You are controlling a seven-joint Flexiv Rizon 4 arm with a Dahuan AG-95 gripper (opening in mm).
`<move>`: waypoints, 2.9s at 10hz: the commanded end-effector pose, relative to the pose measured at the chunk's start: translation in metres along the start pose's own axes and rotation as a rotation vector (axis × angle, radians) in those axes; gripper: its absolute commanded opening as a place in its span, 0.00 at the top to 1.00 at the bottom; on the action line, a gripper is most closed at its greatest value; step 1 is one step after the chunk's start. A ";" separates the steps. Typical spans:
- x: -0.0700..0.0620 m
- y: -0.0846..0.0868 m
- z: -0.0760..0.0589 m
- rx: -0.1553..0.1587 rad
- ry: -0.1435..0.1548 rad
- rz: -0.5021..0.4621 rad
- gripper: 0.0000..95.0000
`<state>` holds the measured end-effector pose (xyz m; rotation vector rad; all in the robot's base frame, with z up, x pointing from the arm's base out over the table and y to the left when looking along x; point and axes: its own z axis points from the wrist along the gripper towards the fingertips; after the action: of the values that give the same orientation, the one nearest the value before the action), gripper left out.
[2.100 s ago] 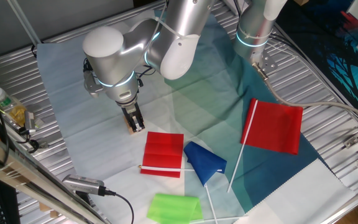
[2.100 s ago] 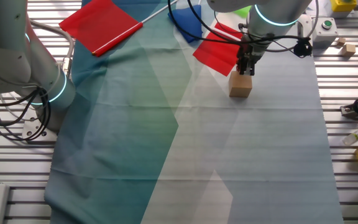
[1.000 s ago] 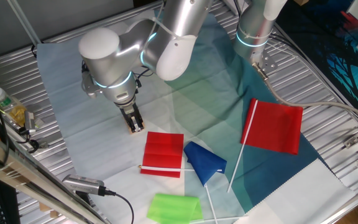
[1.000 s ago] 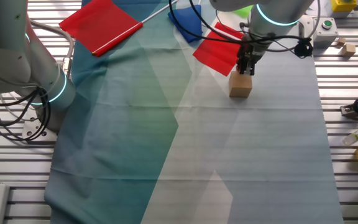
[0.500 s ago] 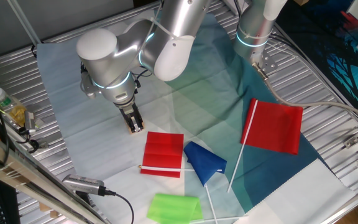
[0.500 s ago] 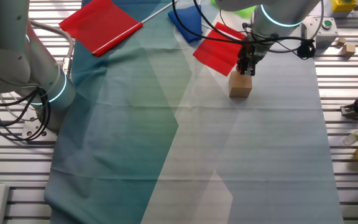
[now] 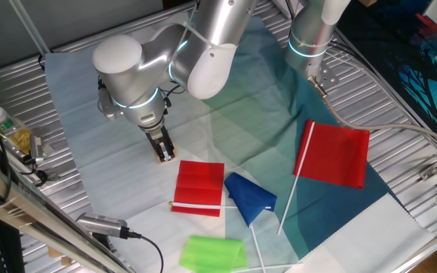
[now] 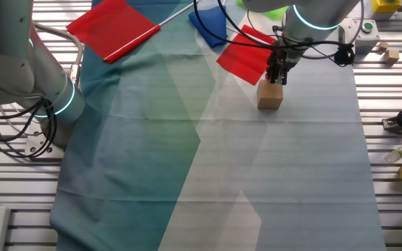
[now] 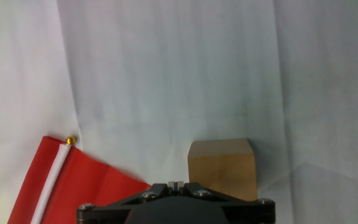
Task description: Approach and touch the side of the small block
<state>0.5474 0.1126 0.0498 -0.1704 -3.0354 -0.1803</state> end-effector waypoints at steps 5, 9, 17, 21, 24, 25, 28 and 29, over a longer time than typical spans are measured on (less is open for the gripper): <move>0.000 0.000 0.000 -0.001 0.003 0.002 1.00; 0.000 0.000 0.000 0.000 0.003 0.006 1.00; 0.006 -0.005 0.002 -0.007 0.002 0.013 1.00; 0.008 0.004 0.005 -0.008 -0.010 0.027 1.00; -0.005 0.013 -0.006 -0.006 -0.003 0.025 1.00; -0.009 0.014 -0.009 0.000 0.001 0.016 1.00; -0.017 0.009 -0.010 0.013 0.000 -0.011 1.00; -0.017 0.007 -0.011 0.012 0.007 -0.011 1.00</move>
<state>0.5650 0.1154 0.0605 -0.1473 -3.0315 -0.1673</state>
